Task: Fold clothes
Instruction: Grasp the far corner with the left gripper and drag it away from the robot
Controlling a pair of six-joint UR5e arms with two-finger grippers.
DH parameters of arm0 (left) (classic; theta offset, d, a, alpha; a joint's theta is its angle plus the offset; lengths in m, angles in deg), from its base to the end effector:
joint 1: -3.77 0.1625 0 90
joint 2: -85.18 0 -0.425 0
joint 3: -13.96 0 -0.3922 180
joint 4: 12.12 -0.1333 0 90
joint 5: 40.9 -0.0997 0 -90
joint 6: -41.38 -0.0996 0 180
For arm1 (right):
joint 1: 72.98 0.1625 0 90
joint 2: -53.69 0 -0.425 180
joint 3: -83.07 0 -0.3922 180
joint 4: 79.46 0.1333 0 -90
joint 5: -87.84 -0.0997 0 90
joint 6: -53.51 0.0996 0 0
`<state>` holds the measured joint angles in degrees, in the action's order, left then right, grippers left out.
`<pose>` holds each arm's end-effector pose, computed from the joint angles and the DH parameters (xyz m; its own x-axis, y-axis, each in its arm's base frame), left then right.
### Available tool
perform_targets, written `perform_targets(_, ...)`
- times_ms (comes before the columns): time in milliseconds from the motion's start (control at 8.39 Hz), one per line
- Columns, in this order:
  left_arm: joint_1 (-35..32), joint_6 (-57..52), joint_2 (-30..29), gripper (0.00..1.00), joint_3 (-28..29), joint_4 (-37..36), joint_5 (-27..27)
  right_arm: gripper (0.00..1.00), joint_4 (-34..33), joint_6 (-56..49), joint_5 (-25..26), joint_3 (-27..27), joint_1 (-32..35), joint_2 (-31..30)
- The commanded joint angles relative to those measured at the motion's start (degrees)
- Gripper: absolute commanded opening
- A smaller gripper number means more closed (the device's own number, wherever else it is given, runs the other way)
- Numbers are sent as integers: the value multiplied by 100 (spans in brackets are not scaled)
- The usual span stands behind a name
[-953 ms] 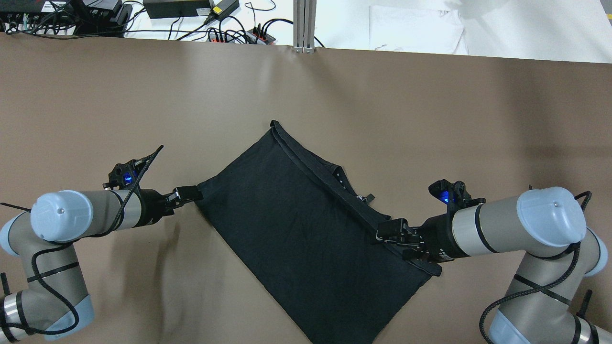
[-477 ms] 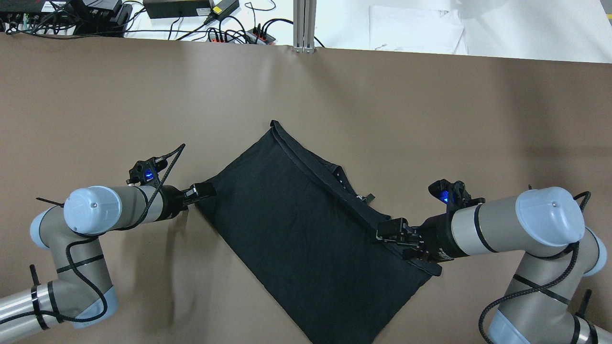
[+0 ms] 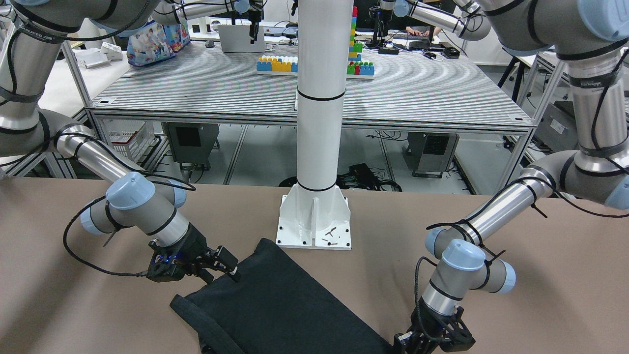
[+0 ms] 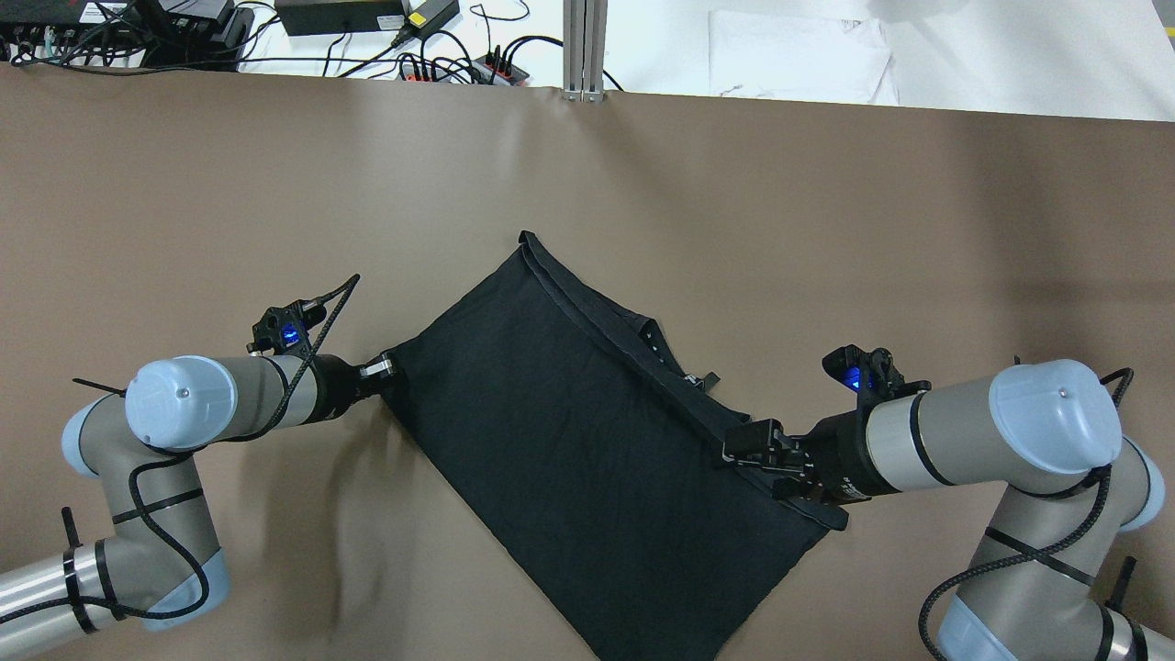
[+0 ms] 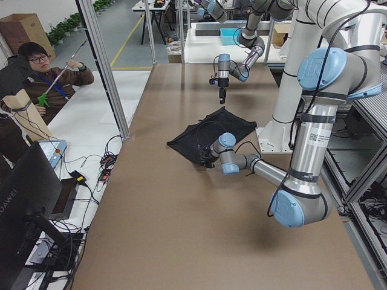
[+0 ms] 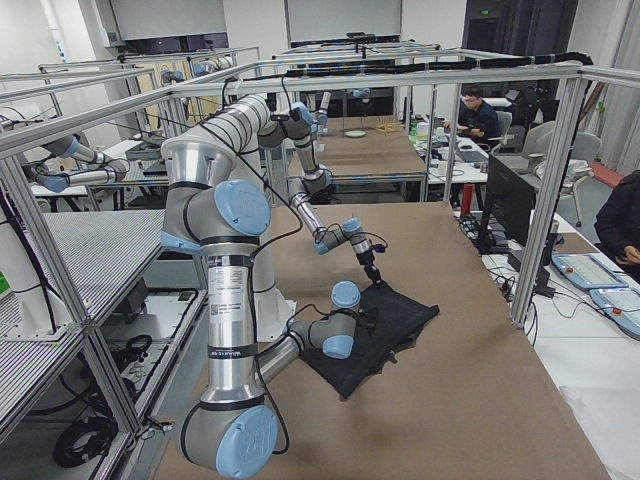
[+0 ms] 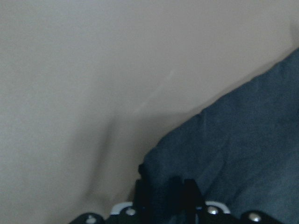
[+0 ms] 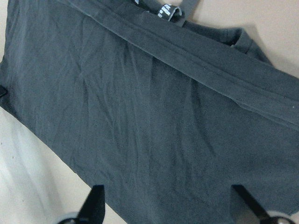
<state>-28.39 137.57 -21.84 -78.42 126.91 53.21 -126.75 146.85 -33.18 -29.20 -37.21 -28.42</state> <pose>0.4606 -0.4386 0.3824 0.2583 -0.2894 -0.9217 0.5053 0.8536 -0.1265 -0.3646 -0.3637 0.3163 0.2327 0.2292 0.9452 -0.1151 0.9715 -0.2072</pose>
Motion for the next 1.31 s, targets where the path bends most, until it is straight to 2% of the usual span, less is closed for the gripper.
perform_targets(0,-149,4,85,0,-490,-69,474,94,9,0,130,-57,0,-15)
perform_targets(238,-326,-22,67,0,-439,-113,425,94,9,-9,167,-5,-9,-15)
perform_targets(477,-623,-494,-273,0,-45,-376,416,94,9,-9,167,-22,0,-15)
perform_targets(596,-765,-671,-484,0,357,-377,416,94,9,-9,184,-40,0,-15)
perform_targets(715,-966,-864,-991,0,918,-394,424,94,9,0,315,-66,0,-41)
perform_targets(953,-1301,-1155,-2177,0,2411,-386,433,94,9,0,386,-101,-18,-41)
perform_targets(1191,-1503,-1453,-2778,0,3197,-386,433,94,9,0,465,-102,-27,-42)
